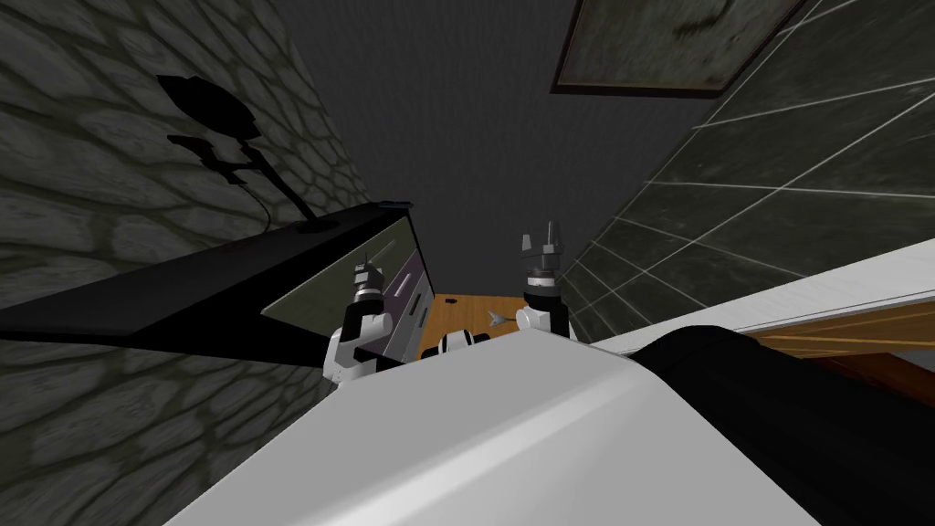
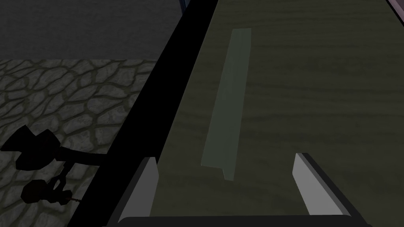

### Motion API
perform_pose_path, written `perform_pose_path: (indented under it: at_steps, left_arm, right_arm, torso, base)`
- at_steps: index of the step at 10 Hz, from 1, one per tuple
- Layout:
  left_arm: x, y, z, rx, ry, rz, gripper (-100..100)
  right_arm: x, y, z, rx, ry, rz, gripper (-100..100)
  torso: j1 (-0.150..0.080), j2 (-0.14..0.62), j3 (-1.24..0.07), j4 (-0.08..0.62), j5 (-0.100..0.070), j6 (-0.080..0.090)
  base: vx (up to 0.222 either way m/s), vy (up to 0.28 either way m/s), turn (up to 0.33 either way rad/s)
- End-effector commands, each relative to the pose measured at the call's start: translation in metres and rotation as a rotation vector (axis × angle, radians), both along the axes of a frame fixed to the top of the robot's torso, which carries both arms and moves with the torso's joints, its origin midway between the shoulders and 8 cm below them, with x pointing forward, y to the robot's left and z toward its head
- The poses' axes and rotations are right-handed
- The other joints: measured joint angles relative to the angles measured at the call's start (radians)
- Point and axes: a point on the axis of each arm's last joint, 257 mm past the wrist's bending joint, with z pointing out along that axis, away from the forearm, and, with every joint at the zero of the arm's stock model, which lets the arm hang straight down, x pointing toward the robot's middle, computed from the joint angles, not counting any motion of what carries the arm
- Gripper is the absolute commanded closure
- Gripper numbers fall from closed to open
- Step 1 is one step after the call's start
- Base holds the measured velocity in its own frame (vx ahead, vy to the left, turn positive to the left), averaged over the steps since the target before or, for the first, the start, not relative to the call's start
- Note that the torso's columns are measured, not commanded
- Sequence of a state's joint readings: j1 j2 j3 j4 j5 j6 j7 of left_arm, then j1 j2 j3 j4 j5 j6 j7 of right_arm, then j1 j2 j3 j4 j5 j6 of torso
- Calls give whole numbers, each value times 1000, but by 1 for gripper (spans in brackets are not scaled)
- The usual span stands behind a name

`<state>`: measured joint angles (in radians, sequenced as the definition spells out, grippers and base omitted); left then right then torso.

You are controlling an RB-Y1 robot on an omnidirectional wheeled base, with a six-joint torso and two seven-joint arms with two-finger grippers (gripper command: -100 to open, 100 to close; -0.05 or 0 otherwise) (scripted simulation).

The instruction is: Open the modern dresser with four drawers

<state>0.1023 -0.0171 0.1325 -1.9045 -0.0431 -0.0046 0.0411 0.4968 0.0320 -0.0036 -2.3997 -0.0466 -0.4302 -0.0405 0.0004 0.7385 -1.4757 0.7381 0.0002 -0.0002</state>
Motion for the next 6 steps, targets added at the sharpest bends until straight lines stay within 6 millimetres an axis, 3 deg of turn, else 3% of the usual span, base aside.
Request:
perform_pose_path:
  at_steps: [1,3,5,6]
  left_arm:
    - [14,14,4,-3,-5,29,-100]
    - [26,35,1,-12,8,72,-100]
    - [38,41,9,-21,-5,84,-100]
    - [34,36,6,-18,-3,75,-100]
  right_arm:
    - [0,0,0,0,0,0,0]
    - [0,0,0,0,0,0,0]
    - [0,0,0,0,0,0,0]
    - [0,0,0,0,0,0,0]
  torso:
    - [-1,0,0,0,0,0]
    - [-1,-1,-1,0,0,0]
    - [0,-1,-1,0,0,0]
    - [-1,-1,-1,0,0,0]
  base:
    - [-70,-10,-76]
    - [-87,-3,-161]
    - [-64,-3,-81]
    - [-31,-4,-32]
